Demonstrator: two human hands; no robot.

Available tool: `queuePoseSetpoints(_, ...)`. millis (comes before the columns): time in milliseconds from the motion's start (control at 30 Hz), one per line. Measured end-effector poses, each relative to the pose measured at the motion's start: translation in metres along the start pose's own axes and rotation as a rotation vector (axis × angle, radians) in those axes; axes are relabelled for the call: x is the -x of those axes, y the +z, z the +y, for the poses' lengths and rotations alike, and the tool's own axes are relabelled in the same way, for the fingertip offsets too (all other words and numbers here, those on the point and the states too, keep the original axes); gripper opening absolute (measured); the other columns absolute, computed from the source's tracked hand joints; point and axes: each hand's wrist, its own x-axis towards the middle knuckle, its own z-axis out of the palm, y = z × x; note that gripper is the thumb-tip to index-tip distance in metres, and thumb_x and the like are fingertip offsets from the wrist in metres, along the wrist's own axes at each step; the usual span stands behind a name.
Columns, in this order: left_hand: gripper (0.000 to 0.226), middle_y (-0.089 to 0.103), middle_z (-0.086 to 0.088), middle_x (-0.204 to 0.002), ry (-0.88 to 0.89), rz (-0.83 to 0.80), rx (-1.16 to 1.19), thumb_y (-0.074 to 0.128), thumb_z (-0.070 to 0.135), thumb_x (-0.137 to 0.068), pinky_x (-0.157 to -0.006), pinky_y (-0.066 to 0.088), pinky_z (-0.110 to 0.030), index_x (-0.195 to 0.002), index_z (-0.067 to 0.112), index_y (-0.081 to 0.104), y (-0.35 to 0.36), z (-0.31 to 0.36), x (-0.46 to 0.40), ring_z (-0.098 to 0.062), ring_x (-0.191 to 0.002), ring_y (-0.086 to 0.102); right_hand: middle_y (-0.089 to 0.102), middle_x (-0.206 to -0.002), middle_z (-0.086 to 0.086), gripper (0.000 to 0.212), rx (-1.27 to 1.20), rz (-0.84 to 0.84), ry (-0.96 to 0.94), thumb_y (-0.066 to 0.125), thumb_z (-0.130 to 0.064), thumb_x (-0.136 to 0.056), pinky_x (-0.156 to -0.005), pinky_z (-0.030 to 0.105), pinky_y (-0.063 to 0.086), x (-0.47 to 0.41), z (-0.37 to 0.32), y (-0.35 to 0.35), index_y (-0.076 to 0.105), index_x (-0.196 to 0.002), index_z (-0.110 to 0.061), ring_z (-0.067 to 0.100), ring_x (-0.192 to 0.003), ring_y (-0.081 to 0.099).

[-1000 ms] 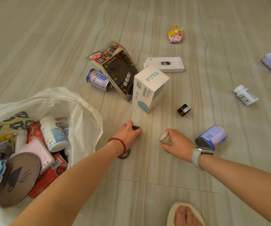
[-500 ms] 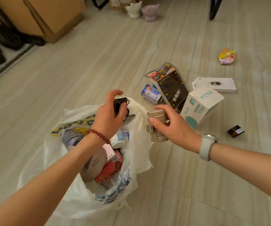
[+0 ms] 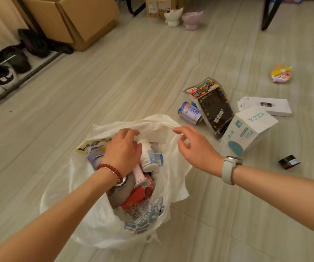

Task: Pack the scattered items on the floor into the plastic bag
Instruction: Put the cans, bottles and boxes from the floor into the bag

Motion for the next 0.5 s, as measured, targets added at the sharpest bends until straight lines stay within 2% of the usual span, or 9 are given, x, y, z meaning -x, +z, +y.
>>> queuePoseSetpoints(67,0.034,0.056,-0.016,-0.116,0.149,0.034,0.048,0.045,0.024,-0.084,-0.083,0.048,-0.048,-0.111,0.007,0.056,0.014,0.026,-0.006,-0.037,-0.096,0.057,0.046,-0.111,-0.004,0.030,0.025,0.076,0.074,0.044,-0.012,-0.091,-0.082,0.031,0.048,0.017,0.025,-0.016,0.050,-0.120,-0.015,0.013,-0.091,0.052)
queuePoseSetpoints(133,0.036,0.059,-0.015,-0.109,0.288,0.024,0.105,0.039,0.027,-0.080,-0.078,0.051,-0.048,-0.106,0.009,0.056,0.034,0.058,-0.012,-0.037,-0.093,0.059,0.046,-0.109,-0.004,0.028,0.075,0.143,0.165,0.044,-0.011,-0.091,-0.082,0.035,0.049,0.037,0.055,-0.031,0.051,-0.117,-0.015,0.013,-0.090,0.051)
queuePoseSetpoints(267,0.029,0.061,-0.012,-0.106,0.519,-0.106,0.178,0.038,0.023,-0.080,-0.076,0.053,-0.043,-0.105,0.014,0.050,0.088,0.129,-0.014,-0.033,-0.093,0.060,0.050,-0.121,0.003,0.028,0.211,0.178,0.395,0.041,-0.010,-0.091,-0.084,0.032,0.043,0.083,0.116,-0.068,0.051,-0.117,-0.012,0.018,-0.107,0.051)
queuePoseSetpoints(367,0.031,0.061,-0.012,-0.109,0.625,-0.229,0.165,0.038,0.022,-0.080,-0.075,0.054,-0.042,-0.108,0.014,0.049,0.132,0.176,-0.014,-0.033,-0.095,0.061,0.050,-0.125,0.008,0.032,0.395,0.209,0.602,0.042,-0.013,-0.089,-0.095,0.034,0.035,0.118,0.161,-0.096,0.051,-0.121,-0.011,0.025,-0.119,0.044)
queuePoseSetpoints(433,0.034,0.056,-0.013,-0.120,0.638,-0.298,0.148,0.043,0.017,-0.083,-0.082,0.051,-0.044,-0.116,0.012,0.050,0.161,0.204,-0.019,-0.034,-0.105,0.055,0.045,-0.131,0.005,0.037,0.511,0.207,0.765,0.043,-0.022,-0.089,-0.102,0.036,0.028,0.141,0.188,-0.113,0.046,-0.125,-0.016,0.023,-0.126,0.035)
queuePoseSetpoints(500,0.042,0.041,-0.012,-0.136,0.609,-0.384,0.097,0.045,0.016,-0.087,-0.096,0.042,-0.044,-0.129,0.013,0.041,0.187,0.231,-0.027,-0.032,-0.121,0.042,0.038,-0.137,0.005,0.047,0.551,0.224,0.889,0.047,-0.037,-0.086,-0.108,0.041,0.024,0.163,0.210,-0.126,0.040,-0.130,-0.020,0.024,-0.131,0.027)
